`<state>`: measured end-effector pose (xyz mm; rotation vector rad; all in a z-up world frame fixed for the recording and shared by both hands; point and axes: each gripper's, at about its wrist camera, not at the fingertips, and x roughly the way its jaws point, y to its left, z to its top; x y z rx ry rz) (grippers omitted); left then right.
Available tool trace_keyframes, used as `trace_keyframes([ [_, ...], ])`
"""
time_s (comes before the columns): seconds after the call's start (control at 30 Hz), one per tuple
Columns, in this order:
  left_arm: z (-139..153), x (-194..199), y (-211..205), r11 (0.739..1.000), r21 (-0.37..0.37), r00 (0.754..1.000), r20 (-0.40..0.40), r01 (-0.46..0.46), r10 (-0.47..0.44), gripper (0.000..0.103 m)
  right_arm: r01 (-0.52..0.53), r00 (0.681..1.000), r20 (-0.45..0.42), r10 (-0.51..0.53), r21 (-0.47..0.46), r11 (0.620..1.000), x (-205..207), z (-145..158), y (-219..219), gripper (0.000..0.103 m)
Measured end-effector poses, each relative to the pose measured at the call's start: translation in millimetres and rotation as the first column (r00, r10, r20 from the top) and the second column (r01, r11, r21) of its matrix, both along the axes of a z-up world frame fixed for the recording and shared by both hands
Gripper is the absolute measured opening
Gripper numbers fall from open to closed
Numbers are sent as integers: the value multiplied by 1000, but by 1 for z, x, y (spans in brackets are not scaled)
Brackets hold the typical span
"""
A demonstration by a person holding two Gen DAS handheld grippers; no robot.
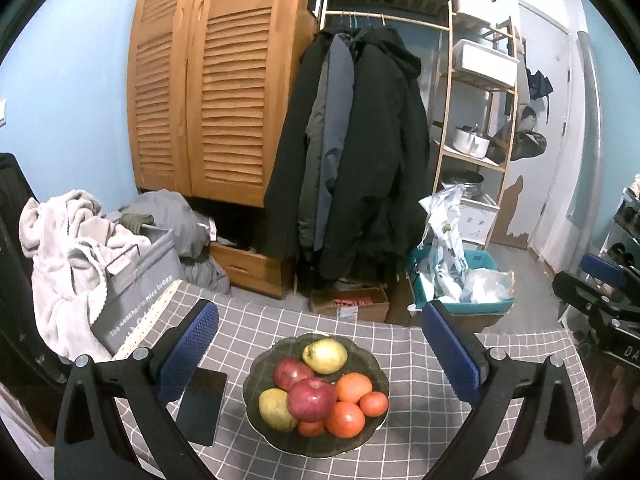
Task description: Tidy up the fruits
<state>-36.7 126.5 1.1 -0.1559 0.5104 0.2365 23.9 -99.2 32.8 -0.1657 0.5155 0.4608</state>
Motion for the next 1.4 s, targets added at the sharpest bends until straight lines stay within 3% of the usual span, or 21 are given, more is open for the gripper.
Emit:
trace_keyframes([
  [0.4,10,-1,-13,999,42,1000,20,4,-5,102,17,1000,12,-17,19,1000,-4,5,-16,81],
  [1.4,8,3,-16,999,53,1000,16,4,-4,102,22,1000,4,-22,25,999,-4,6,-25,81],
])
